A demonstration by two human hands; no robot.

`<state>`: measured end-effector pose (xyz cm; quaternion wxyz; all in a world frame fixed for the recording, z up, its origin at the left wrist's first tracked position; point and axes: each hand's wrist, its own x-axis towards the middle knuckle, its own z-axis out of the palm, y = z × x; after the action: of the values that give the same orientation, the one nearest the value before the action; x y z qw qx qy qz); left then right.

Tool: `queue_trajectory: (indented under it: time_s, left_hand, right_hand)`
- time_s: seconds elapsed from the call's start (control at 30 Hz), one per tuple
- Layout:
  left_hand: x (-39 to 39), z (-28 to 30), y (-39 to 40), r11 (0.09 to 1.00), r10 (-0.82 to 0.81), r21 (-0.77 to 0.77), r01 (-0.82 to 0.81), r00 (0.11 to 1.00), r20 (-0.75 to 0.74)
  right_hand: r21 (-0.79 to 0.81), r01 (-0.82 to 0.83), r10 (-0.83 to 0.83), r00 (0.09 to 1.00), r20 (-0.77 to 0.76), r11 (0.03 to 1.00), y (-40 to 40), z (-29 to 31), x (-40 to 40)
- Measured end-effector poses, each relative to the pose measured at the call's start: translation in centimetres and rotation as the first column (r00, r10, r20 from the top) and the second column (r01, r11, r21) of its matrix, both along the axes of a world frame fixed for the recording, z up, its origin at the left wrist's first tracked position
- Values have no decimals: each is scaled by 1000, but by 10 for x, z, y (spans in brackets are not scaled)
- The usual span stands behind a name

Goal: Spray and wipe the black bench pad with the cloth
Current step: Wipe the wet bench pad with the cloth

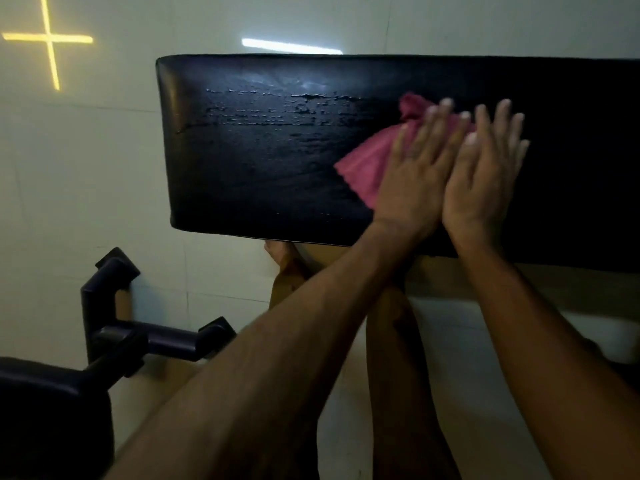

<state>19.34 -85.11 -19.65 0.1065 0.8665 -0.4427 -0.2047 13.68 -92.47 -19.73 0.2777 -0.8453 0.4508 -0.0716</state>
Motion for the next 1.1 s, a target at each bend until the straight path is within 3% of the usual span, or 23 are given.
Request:
queue_trajectory:
  time_s: [0.1, 0.17, 0.23, 0.3, 0.37, 0.43, 0.5, 0.57, 0.67, 0.77, 0.83, 0.9, 0.97, 1.1]
  left_hand:
    - [-12, 0, -40, 982, -188, 35, 188, 982, 13]
    - [-8, 1, -48, 973, -230, 16, 231, 973, -15]
    - [0, 7, -42, 969, -233, -111, 222, 967, -104]
    - [11, 16, -31, 955, -186, -261, 143, 972, -146]
    - [25, 23, -15, 949, -2, -314, -25, 996, -87]
    - [43, 19, 11, 941, 212, -267, -209, 977, -18]
    - [60, 6, 50, 942, 316, -142, -303, 945, 82]
    - [71, -5, 88, 960, 280, -33, -278, 947, 159]
    - [76, -17, 104, 984, 175, -18, -175, 956, 234]
    - [75, -17, 98, 981, 195, -48, -189, 947, 256]
    - [75, -17, 99, 979, 205, -54, -197, 945, 256]
    - [75, -16, 102, 980, 199, -47, -193, 948, 247]
    - [76, -16, 101, 982, 190, -44, -185, 952, 239]
    - [75, -17, 102, 978, 207, -64, -198, 944, 258]
  right_hand:
    - [13, 214, -214, 975, 54, 977, -37, 3, -34]
    - [-5, 249, -248, 967, 56, 968, -59, 9, -56]
    - [-40, 217, -216, 976, 31, 975, -70, 16, -71]
    - [-75, 125, -126, 992, 0, 989, -70, 20, -74]
    - [-103, -20, 16, 999, -44, 994, -61, 22, -64]
    - [-124, -165, 147, 979, -139, 978, -45, 20, -44]
    - [-110, -241, 206, 944, -260, 964, -26, 14, -19]
    - [-116, -218, 166, 922, -350, 969, -8, 6, 5]
    - [-155, -216, 140, 909, -392, 964, 23, -5, 23]
    - [-137, -547, 475, 806, -353, 826, 52, -4, -7]
    - [-106, -657, 587, 725, -360, 747, 47, -3, -44]
    - [-75, -632, 556, 727, -404, 771, 23, 5, -76]
    - [-98, -527, 425, 769, -478, 844, -6, 9, -92]
    - [-236, -75, -51, 874, -484, 969, -17, -2, -43]
